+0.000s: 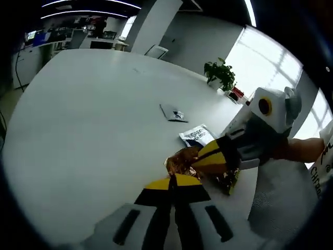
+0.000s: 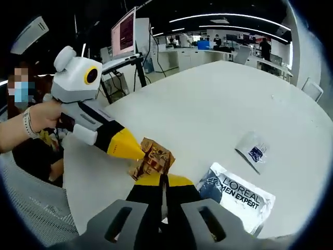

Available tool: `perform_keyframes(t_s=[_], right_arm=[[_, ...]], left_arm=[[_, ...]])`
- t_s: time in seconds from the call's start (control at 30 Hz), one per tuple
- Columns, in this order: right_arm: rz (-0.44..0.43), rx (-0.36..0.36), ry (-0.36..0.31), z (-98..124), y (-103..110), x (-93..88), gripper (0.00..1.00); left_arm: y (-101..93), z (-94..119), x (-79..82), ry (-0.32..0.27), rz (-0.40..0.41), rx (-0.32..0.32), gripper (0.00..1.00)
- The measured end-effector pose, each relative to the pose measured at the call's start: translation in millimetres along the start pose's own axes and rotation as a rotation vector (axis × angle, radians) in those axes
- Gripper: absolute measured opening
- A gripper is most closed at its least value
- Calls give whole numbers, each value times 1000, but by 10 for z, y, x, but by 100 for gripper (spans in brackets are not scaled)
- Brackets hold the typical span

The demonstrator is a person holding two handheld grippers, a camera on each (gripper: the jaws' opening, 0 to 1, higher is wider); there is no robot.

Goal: Arrange the skincare products in the storage area until every visible bottle or jar stands upright without overlapping.

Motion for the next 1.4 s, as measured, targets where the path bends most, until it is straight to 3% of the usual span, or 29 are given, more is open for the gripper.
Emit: perform_keyframes(t_s=[0.2, 0.63, 0.87, 1.2, 1.4], right_arm=[[22, -22, -9, -58, -45, -6, 6], [109, -122, -105, 27, -264, 128, 19], [154, -87, -121, 45, -182, 152, 21], [208, -26, -83, -7, 76, 11, 25], [215, -24, -62, -55, 69, -28, 24]], left_arm=[[92, -31, 6, 14, -8, 21, 0], [148, -104, 73, 17, -10, 17, 0], [186, -169, 93, 19, 15, 24, 0], [158, -178, 113, 23, 11, 44, 0], [163, -188, 125, 18, 12, 54, 0]])
Point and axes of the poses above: the point that each gripper's makers call its tool centre point, and the gripper's own axes: z roughly backward along the fingers, y roughly to its left, x roughly out of its top, the point moved 1 cm from there along z, roughly backward along the fingers, and after that the axes turned 14 degrees about -x, right-handed, at the moved point
